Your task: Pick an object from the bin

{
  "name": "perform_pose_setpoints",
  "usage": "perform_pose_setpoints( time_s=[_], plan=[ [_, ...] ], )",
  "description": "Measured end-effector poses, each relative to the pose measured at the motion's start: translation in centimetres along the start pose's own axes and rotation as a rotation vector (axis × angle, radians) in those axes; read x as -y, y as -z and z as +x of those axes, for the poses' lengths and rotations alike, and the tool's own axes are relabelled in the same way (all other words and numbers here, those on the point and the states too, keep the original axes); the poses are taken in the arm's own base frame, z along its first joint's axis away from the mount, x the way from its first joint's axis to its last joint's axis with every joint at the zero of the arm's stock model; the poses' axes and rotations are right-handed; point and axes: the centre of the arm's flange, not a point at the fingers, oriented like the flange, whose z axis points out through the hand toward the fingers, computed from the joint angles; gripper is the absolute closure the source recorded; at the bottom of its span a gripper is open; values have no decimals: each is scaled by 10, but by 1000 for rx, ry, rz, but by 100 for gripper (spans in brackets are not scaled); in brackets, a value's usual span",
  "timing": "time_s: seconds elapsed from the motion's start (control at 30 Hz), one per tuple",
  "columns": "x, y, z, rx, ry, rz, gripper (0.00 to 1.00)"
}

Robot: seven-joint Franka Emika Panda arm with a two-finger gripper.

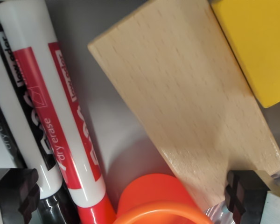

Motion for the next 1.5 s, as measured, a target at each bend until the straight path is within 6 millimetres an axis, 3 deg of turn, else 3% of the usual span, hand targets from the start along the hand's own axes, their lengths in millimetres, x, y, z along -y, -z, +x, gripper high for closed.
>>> perform_pose_setpoints(
  time_s=[0.33,0.37,1.5],
  plan=[
    [0,0,0,0,0,0,0],
    [0,0,0,0,0,0,100],
    [1,3,-1,3,0,2,100]
  ],
)
